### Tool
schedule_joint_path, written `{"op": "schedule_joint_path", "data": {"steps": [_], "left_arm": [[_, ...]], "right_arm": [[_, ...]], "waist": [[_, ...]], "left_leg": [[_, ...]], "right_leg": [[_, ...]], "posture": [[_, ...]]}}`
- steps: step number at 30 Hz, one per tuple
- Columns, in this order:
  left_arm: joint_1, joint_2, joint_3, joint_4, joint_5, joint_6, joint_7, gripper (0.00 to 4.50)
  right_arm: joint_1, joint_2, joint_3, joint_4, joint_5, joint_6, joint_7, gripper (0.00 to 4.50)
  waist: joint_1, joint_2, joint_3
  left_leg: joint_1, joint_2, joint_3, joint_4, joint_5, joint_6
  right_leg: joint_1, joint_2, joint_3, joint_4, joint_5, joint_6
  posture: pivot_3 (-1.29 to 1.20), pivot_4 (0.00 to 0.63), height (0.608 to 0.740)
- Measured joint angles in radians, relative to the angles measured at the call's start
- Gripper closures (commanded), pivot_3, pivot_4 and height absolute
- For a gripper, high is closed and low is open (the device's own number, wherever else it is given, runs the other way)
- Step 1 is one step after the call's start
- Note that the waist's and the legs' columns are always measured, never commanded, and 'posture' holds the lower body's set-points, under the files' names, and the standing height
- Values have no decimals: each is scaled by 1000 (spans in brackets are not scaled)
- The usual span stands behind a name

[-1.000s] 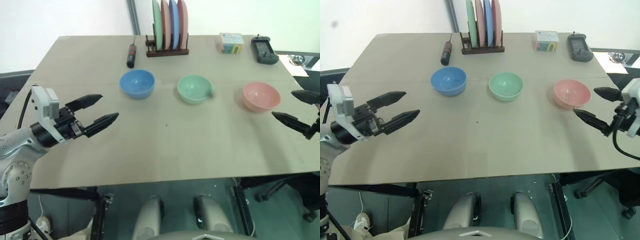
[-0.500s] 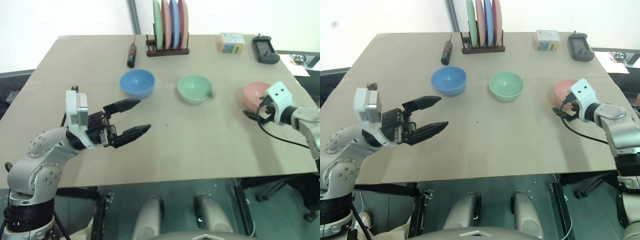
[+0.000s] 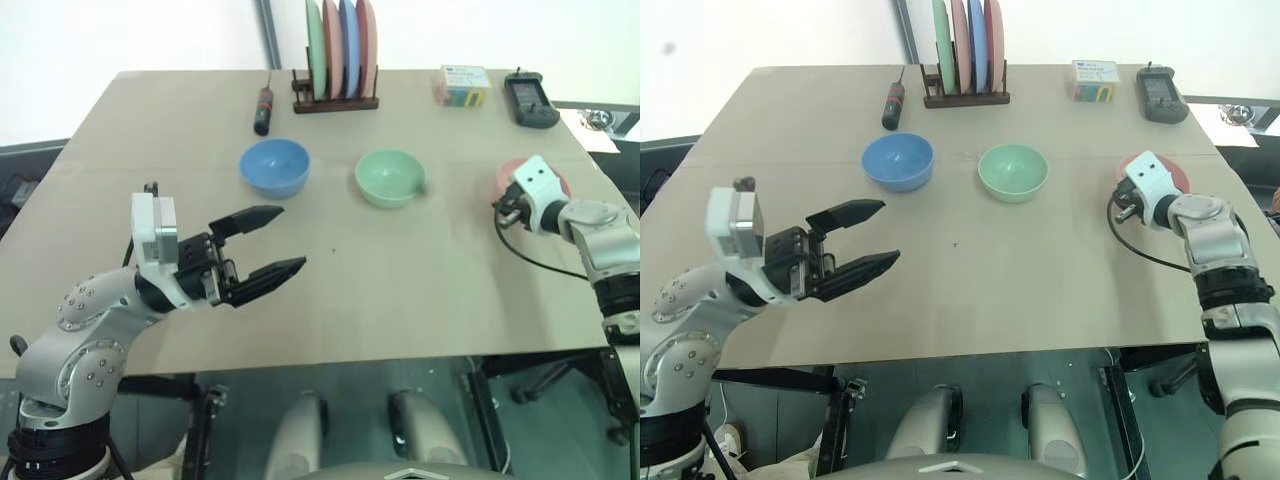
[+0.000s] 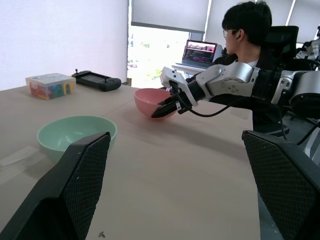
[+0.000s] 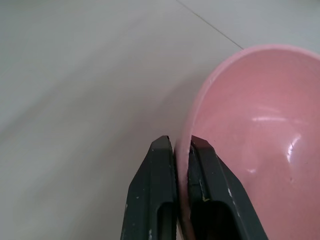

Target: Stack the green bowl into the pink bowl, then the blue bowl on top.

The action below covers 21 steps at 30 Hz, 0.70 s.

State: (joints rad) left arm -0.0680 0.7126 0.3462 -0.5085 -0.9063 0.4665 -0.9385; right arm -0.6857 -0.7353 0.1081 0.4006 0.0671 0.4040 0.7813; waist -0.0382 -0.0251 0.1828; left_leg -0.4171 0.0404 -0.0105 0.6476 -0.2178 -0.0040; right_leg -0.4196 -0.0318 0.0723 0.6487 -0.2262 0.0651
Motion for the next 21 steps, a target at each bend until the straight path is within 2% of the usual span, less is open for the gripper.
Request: {"op": "schedule_joint_path", "data": {"steps": [3, 6, 9, 12, 16, 17, 19, 21], "left_arm": [[11, 0, 6, 0, 0, -2, 5, 0], [9, -2, 9, 7, 2, -15, 5, 0], [-8, -5, 3, 24, 19, -22, 6, 0], [-23, -9, -5, 30, 25, -27, 5, 0], [-34, -9, -6, 59, 40, -33, -5, 0], [-36, -9, -5, 61, 40, -34, -8, 0], [-42, -8, -5, 72, 42, -34, -19, 0], [-36, -5, -3, 73, 42, -34, -25, 0]], "right_arm": [[107, -46, -1, -259, 81, 82, 119, 4377], [232, -81, -7, -574, 197, 248, 178, 4377], [268, -5, 83, -801, 229, 337, 142, 4377], [251, 99, 228, -830, 188, 347, 88, 4377], [162, 199, 304, -736, 136, 332, 62, 3093], [150, 225, 320, -709, 134, 331, 61, 2545], [107, 284, 348, -616, 130, 325, 62, 2191], [88, 286, 341, -596, 142, 324, 83, 1320]], "waist": [[0, 0, 0], [0, 0, 0], [-8, -1, -1], [-5, -1, -1], [-4, -4, -2], [-3, -4, -2], [-2, -3, -2], [0, -3, -2]], "left_leg": [[0, 0, 0, 0, 0, 0], [1, 0, -1, 0, 0, 0], [3, 2, -1, 2, 0, 0], [3, 2, -1, 6, 0, 0], [4, 1, -1, 7, 0, 0], [3, 1, -1, 7, 0, 0], [2, 1, -1, 6, 0, 0], [1, 1, -1, 5, 0, 0]], "right_leg": [[0, 0, 0, 0, 0, 0], [1, 0, -1, 1, 0, 0], [1, 2, -1, 4, -3, 0], [0, 2, 0, 9, -5, 0], [1, 2, 0, 9, -5, -1], [1, 2, 0, 9, -4, -2], [0, 2, 0, 9, -2, -4], [-1, 1, -1, 8, -2, -4]], "posture": [[0, 150, 740], [0, 150, 740], [0, 150, 740], [0, 150, 740], [0, 150, 740], [0, 150, 740], [0, 150, 740], [0, 150, 740]]}}
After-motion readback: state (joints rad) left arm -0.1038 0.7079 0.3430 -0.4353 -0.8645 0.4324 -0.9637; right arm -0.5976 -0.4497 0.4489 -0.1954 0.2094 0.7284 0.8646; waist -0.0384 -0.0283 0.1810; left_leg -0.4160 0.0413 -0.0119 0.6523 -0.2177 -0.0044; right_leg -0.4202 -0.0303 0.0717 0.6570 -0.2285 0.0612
